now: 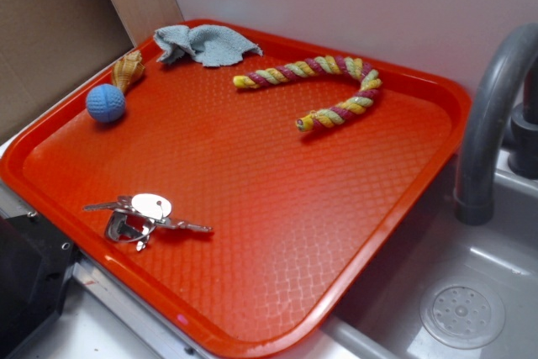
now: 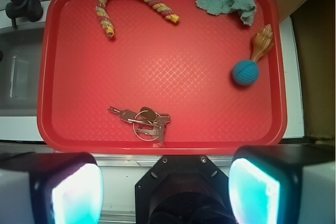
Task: Grab the blue cloth.
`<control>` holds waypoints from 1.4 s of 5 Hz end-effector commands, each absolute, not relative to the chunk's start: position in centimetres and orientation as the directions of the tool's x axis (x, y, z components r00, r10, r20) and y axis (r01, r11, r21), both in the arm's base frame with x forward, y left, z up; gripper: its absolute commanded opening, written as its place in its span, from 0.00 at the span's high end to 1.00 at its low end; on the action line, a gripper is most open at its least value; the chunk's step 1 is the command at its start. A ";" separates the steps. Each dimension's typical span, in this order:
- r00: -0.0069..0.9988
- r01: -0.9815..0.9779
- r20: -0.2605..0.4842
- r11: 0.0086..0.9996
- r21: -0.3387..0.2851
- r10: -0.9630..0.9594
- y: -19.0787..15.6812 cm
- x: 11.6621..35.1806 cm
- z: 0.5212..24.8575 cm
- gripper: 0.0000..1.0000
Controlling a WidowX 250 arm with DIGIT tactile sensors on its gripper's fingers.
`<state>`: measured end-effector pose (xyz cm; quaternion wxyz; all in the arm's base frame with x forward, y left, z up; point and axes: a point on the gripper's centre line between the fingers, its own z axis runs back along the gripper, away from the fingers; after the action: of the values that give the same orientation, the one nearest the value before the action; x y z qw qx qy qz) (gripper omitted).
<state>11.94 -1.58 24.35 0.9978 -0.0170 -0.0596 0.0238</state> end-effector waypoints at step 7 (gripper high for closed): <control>0.859 -0.430 0.309 0.903 0.002 0.409 11.7 29.9 9.8 0.00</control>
<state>28.80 11.16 7.60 0.9656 0.0358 -0.1165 0.2298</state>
